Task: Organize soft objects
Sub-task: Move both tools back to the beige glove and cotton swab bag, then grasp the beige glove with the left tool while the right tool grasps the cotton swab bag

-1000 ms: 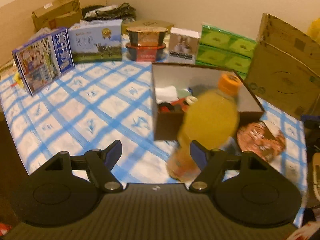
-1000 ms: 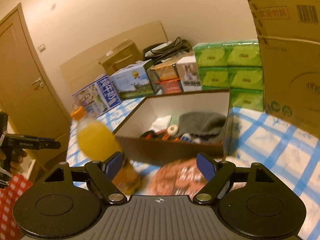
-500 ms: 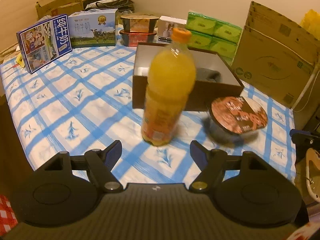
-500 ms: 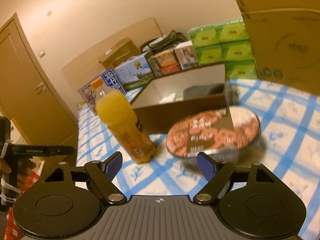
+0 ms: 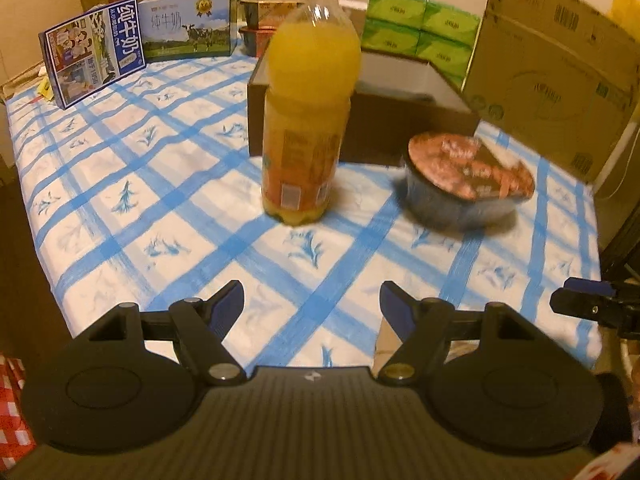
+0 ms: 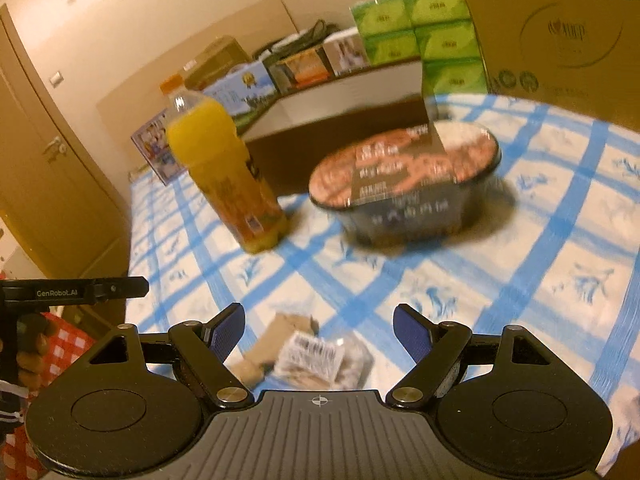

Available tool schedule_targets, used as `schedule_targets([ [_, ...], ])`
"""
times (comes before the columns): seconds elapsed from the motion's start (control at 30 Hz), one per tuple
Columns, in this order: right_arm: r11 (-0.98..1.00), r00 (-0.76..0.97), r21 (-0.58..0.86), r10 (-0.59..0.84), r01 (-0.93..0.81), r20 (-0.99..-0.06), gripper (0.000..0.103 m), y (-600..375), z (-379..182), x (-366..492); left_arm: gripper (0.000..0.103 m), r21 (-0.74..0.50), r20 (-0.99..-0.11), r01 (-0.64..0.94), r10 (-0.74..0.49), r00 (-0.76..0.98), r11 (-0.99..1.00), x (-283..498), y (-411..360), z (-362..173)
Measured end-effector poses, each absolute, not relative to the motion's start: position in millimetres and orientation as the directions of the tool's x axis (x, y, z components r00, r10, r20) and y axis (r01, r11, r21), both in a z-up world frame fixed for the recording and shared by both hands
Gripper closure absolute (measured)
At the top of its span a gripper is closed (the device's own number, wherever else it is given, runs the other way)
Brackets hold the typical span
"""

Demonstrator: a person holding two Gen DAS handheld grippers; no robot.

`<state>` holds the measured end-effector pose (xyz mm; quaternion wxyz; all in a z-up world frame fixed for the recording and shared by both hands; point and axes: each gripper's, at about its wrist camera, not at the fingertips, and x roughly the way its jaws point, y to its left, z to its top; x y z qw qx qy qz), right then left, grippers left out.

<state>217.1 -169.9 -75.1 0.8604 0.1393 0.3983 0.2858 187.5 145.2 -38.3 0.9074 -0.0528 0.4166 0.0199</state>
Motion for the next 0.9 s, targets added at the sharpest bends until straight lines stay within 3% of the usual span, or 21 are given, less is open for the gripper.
schedule_targets([
  [0.2, 0.806, 0.488, 0.447, 0.590, -0.387, -0.643, 0.022, -158, -92, 208, 0.030, -0.071, -0.786, -0.068, -0.014, 0.618, 0.995, 181, 129, -62],
  [0.63, 0.744, 0.477, 0.143, 0.549, -0.652, -0.686, 0.022, -111, -113, 189, 0.030, -0.053, -0.841, -0.082, 0.000, 0.542, 0.995, 175, 116, -106],
  [0.9, 0.700, 0.438, 0.093, 0.538, -0.708, -0.720, 0.022, -95, -131, 197, 0.030, -0.059, -0.854, -0.070, -0.014, 0.520, 0.996, 181, 114, -121],
])
